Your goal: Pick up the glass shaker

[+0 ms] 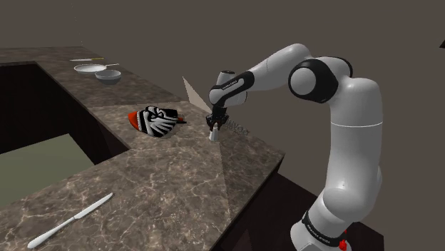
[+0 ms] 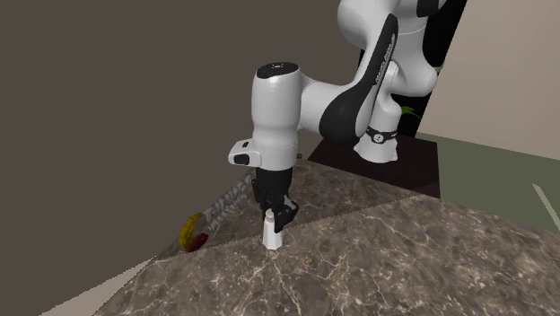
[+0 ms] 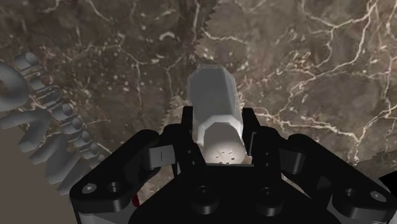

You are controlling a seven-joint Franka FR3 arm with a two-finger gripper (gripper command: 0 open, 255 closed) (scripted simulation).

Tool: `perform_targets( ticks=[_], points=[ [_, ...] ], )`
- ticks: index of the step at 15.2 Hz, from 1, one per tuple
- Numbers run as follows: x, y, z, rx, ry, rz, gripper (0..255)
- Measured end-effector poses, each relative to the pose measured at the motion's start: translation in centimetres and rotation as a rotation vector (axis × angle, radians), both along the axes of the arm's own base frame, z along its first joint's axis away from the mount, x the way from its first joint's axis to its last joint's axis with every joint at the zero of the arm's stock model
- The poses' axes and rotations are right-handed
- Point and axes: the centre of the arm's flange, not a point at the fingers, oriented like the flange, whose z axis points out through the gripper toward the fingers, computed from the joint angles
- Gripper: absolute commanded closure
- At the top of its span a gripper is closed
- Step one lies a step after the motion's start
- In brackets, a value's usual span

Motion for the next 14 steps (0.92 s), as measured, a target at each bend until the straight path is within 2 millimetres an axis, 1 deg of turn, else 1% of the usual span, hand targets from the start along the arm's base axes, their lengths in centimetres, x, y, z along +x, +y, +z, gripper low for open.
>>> perform_targets(
  ticks=[7,14],
  points=[
    [-0.1,0.0,0.2,0.000,0.000,0.000,255],
    [0.0,0.0,3.6,0.000,0.001,0.000,255]
  ],
)
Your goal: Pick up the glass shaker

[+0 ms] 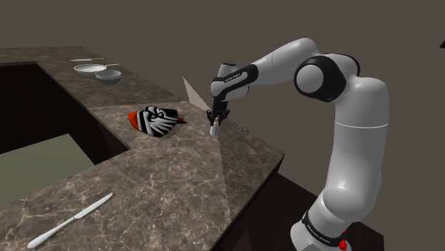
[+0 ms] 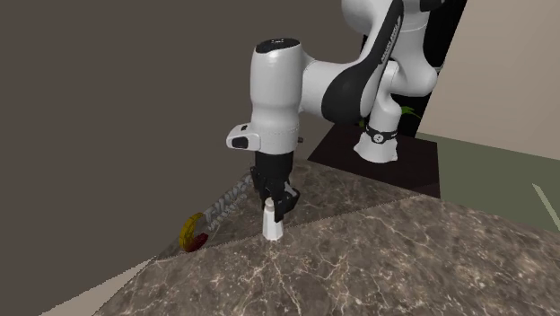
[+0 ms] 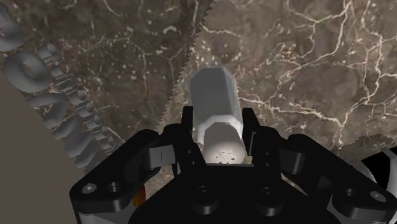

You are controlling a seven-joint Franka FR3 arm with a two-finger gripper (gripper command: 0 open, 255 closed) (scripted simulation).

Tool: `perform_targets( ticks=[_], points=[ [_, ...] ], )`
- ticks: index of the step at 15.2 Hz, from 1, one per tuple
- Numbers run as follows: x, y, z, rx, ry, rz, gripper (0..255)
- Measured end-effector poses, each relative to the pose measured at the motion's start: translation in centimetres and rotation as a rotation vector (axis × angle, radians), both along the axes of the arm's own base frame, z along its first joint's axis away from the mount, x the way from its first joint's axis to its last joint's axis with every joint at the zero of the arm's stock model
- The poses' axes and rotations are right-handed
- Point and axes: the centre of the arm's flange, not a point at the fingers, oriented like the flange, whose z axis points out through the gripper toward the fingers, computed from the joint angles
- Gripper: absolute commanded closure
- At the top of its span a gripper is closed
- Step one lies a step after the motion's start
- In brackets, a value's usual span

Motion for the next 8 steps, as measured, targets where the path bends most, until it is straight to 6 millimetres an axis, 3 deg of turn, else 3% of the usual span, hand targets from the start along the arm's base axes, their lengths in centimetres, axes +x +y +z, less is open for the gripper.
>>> perform_targets(
  ticks=[8],
  points=[
    [0.0,-0.1,3.9,0.000,0.000,0.000,255]
  ],
)
